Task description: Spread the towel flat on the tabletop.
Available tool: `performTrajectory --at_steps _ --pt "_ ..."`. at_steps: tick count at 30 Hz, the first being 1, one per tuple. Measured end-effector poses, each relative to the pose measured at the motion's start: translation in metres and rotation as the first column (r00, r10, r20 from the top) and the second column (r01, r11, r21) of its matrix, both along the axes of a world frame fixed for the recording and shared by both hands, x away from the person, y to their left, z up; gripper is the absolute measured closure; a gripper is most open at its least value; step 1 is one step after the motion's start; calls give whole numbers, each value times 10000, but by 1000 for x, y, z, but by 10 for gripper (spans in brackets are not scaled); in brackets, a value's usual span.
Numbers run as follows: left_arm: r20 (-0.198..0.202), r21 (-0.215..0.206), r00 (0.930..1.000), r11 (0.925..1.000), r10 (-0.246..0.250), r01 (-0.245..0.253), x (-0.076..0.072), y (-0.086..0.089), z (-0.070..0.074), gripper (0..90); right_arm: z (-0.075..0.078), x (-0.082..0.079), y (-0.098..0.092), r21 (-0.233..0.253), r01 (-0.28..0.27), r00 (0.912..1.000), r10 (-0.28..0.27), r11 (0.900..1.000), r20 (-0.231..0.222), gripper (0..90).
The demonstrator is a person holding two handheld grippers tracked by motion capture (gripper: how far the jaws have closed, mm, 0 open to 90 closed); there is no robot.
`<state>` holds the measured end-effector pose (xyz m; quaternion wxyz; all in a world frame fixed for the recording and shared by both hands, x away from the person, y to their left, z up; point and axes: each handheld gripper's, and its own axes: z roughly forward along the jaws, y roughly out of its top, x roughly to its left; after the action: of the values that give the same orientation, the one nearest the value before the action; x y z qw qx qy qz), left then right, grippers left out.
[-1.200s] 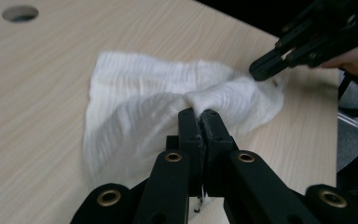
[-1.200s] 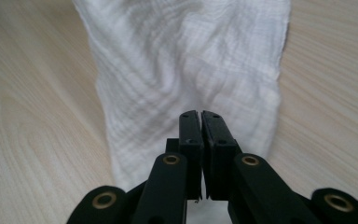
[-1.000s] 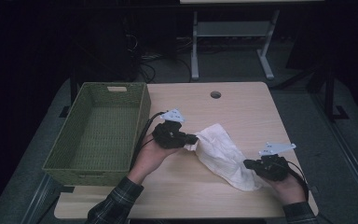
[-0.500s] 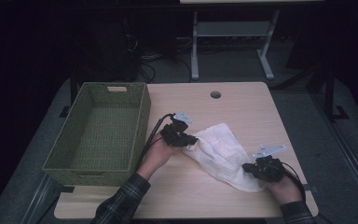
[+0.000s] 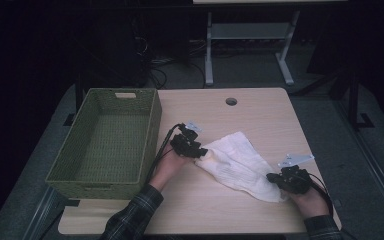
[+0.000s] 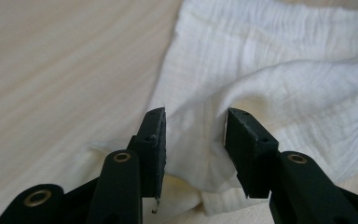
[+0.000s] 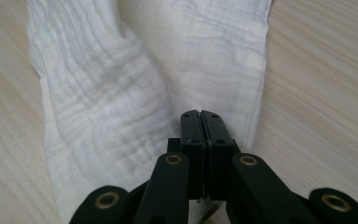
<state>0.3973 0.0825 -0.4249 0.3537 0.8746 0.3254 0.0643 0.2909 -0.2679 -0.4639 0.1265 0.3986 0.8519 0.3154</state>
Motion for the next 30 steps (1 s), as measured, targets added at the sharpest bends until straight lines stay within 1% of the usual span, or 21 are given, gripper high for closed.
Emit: performTrajectory --at_steps 1,3,6,9,12,14,15,17,19,20,21,23,25,27,28,29,30 --pt "140 -96 9999 9999 45 -43 -2 2 6 551 0 0 -2 -28 54 10000 -54 10000 23 883" --pt "291 -283 9995 9996 72 -63 -7 5 14 548 0 1 -6 -108 170 9998 -169 9998 80 883" --pt "354 -352 9994 9994 -44 56 -15 8 23 547 0 1 -12 -131 395 9992 -393 9991 95 883" --pt "224 -292 9989 9987 -410 416 -23 9 25 557 0 0 -17 -115 535 9985 -534 9985 84 882" --pt "-15 -161 9973 9972 -736 736 -32 8 17 556 0 0 -16 -123 509 9987 -508 9986 105 882" --pt "-126 -3 9968 9969 -785 785 -35 7 10 553 1 -1 -15 -135 519 9986 -518 9986 103 882" --pt "-212 18 9967 9970 -778 779 -35 6 6 545 2 -1 -15 -85 476 9987 -474 9988 173 882" --pt "-325 198 9957 9959 -871 877 -35 4 -1 530 4 -2 -14 -30 425 9988 -424 9991 256 882" --pt "-418 216 9938 9943 -1034 1043 -34 0 -7 506 5 -3 -13 45 396 9988 -397 9992 296 882" --pt "-441 166 9943 9951 -972 980 -35 -3 -10 502 5 -3 -13 30 376 9989 -377 9993 290 881" --pt "-448 306 9930 9934 -1093 1107 -34 -5 -13 496 5 -3 -13 29 371 9990 -371 9993 266 881" --pt "-498 458 9917 9916 -1184 1207 -33 -9 -17 500 4 -2 -12 43 325 9992 -326 9995 241 877" --pt "-423 528 9915 9908 -1226 1248 -32 -12 -20 546 4 -3 -11 55 329 9993 -330 9994 178 877" --pt "-387 546 9914 9904 -1249 1269 -31 -13 -21 659 4 -3 -10 48 243 9995 -244 9997 219 877" --pt "-360 554 9912 9901 -1272 1291 -30 -13 -21 730 4 -3 -9 19 221 9995 -221 9998 224 877" --pt "-368 506 9906 9898 -1314 1332 -30 -13 -21 782 3 -3 -9 32 218 9995 -219 9998 235 877" --pt "-306 415 9911 9905 -1296 1308 -30 -12 -19 808 3 -3 -9 35 190 9995 -191 9998 262 877"
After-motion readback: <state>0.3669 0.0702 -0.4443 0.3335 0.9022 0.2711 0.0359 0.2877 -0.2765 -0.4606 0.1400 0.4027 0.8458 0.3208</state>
